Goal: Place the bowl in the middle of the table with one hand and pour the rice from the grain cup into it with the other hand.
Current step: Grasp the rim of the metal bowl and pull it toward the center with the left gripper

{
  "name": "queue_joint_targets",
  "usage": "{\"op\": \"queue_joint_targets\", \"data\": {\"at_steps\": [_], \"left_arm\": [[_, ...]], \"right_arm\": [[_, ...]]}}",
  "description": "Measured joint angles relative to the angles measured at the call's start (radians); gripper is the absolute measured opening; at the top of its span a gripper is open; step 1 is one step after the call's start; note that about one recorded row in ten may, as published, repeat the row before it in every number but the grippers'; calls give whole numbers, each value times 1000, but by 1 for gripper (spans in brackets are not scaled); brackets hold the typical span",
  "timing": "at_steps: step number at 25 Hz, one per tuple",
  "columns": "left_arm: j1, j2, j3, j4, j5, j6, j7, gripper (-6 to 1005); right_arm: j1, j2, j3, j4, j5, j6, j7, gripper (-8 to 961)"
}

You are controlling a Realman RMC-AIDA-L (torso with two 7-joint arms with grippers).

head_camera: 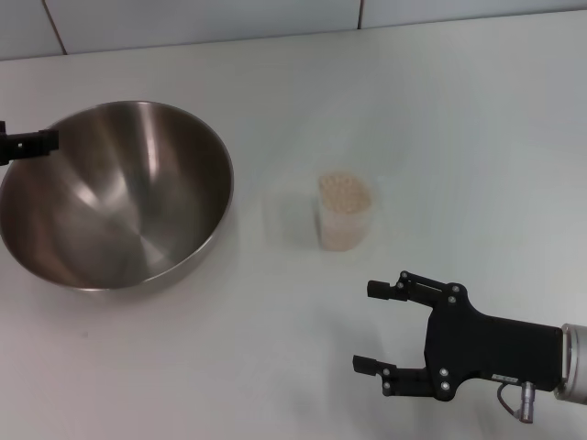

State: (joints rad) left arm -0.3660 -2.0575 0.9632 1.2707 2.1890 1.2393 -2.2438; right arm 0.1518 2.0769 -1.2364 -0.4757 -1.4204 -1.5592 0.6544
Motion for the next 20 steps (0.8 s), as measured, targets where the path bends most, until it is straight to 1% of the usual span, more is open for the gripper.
{"op": "queue_joint_targets", "data": {"at_steps": [2, 5, 8, 13, 14, 17, 20], "left_arm": [[-11, -2, -1, -19, 57, -25, -8, 846], [-13, -2, -1, -28, 64, -32, -8, 846], [-27, -1, -8, -83, 94, -56, -4, 846], [-37, -1, -10, -106, 107, -58, 0, 811], [-50, -1, -8, -132, 132, -57, 0, 804], [-51, -2, -5, -136, 135, -51, -2, 783], [-60, 3, -14, -157, 137, -51, 6, 762]], "right_arm": [[0, 0, 0, 0, 0, 0, 0, 818], [-1, 0, 0, 1, -1, 1, 0, 817], [-2, 0, 0, 3, -1, 1, 0, 817], [-2, 0, -2, 5, -1, 1, 0, 817], [-2, 0, -2, 5, -1, 1, 0, 817], [-2, 0, -3, 5, -1, 1, 0, 817], [-2, 0, -2, 8, -1, 3, -2, 817]]}}
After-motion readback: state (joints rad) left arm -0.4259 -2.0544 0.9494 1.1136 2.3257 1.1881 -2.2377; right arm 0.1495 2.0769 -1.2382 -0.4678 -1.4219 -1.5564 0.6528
